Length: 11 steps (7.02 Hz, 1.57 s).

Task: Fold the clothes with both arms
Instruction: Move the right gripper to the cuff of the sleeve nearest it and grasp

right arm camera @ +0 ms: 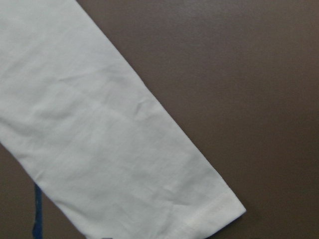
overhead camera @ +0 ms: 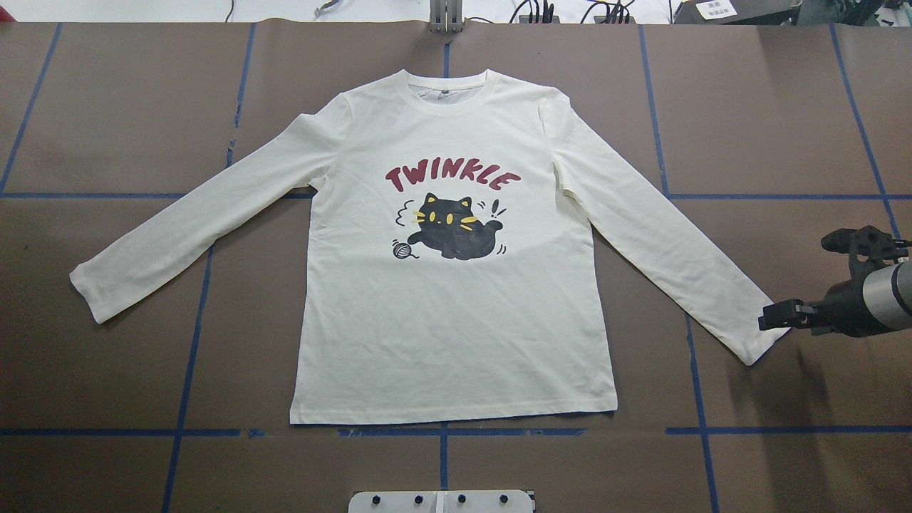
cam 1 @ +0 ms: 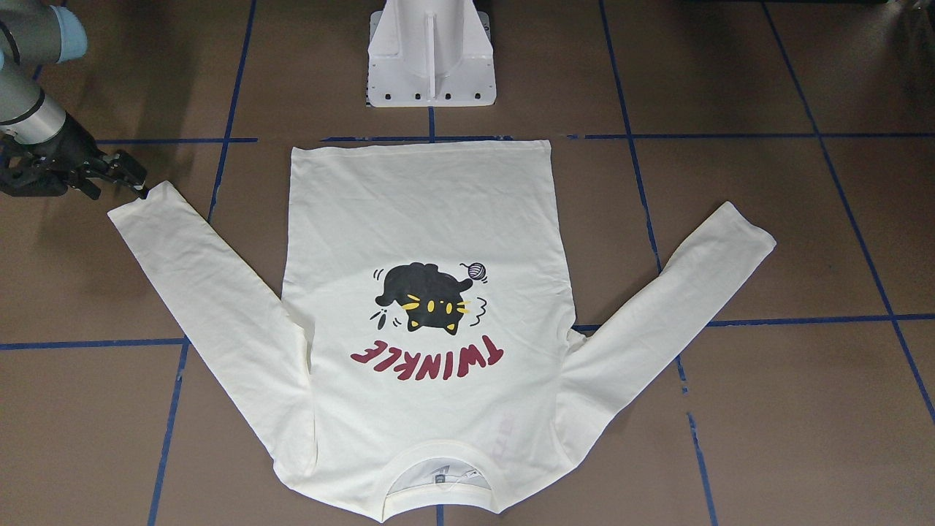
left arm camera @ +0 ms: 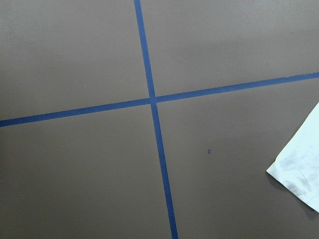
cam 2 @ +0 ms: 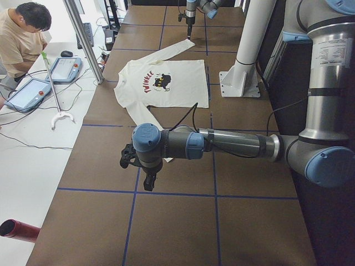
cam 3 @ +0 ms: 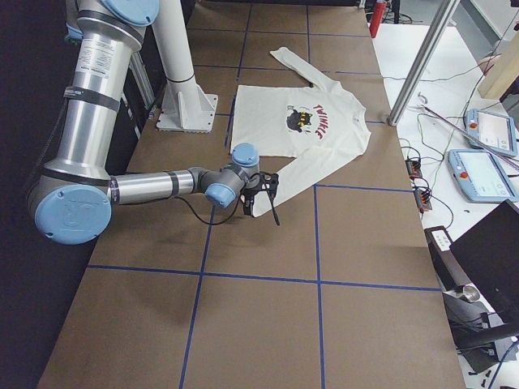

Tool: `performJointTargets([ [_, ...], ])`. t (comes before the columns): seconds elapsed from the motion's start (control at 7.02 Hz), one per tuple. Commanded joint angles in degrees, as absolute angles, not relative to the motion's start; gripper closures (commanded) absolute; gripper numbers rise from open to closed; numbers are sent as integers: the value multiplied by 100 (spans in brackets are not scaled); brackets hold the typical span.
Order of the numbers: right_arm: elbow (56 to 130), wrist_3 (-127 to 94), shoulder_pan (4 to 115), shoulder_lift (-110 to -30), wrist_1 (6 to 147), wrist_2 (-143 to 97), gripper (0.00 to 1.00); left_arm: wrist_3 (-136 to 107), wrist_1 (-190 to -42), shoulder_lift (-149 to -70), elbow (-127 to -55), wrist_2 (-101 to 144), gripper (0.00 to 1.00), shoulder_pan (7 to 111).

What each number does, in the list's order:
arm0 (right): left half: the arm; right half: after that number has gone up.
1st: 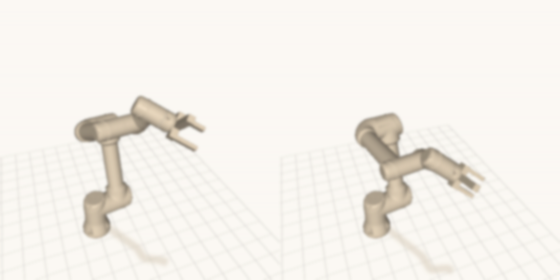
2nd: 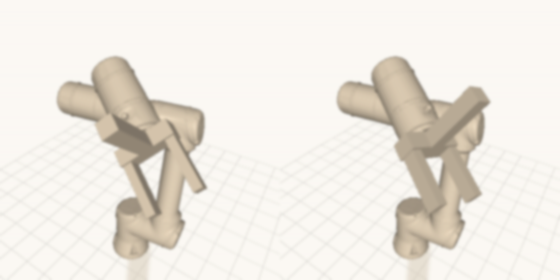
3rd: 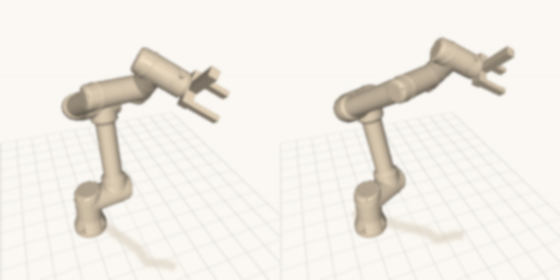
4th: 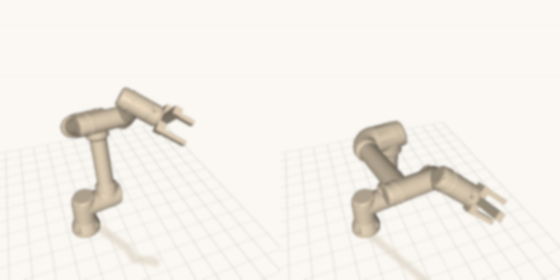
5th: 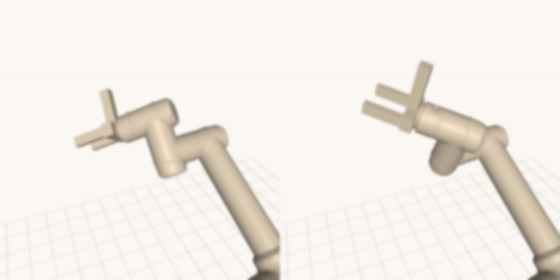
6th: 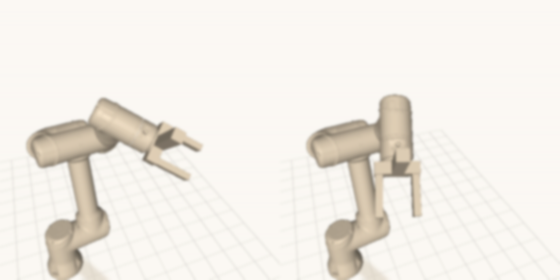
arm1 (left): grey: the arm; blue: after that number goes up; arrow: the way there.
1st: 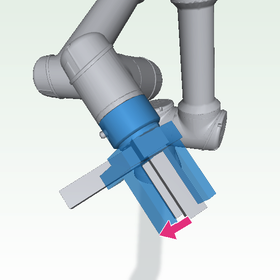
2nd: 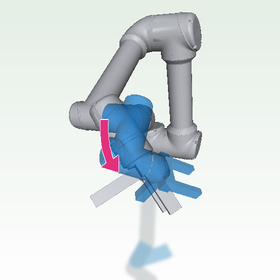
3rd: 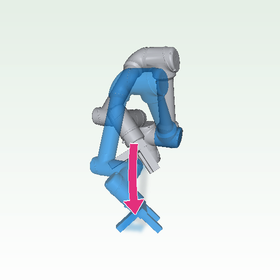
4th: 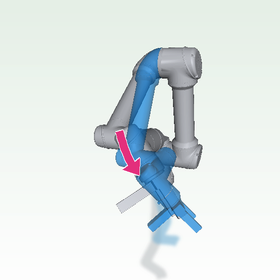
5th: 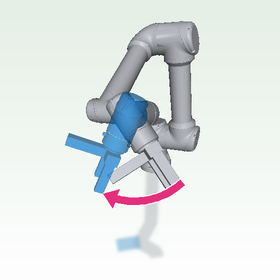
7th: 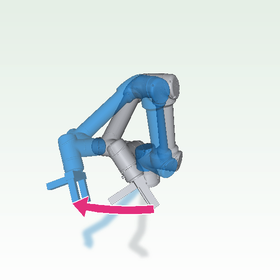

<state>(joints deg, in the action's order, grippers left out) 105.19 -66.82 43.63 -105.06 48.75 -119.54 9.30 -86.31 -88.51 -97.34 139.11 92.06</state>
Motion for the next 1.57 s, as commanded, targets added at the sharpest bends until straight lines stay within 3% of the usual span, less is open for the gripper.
performJointTargets([
  [0.0,10319,-7575,4359,-10329,4878,-11953,17,923,-8631,-8851,-9826,13878,0,9211],
  [0.43,10134,-7576,4509,-10318,4878,-11962,34,923,-8631,-8842,-9879,13869,0,9211],
  [0.85,10081,-7576,4509,-10318,4869,-11953,34,932,-8631,-8842,-9879,13860,0,9211],
  [1.0,10081,-7585,4509,-10327,4869,-11944,50,923,-8631,-8842,-9879,13860,0,9211],
  [1.14,10081,-7585,4509,-10327,4869,-11953,99,923,-8631,-8842,-9879,13860,0,9211],
  [1.42,10081,-7576,4509,-10327,4878,-11962,100,932,-8631,-8842,-9870,13852,0,9211],
])
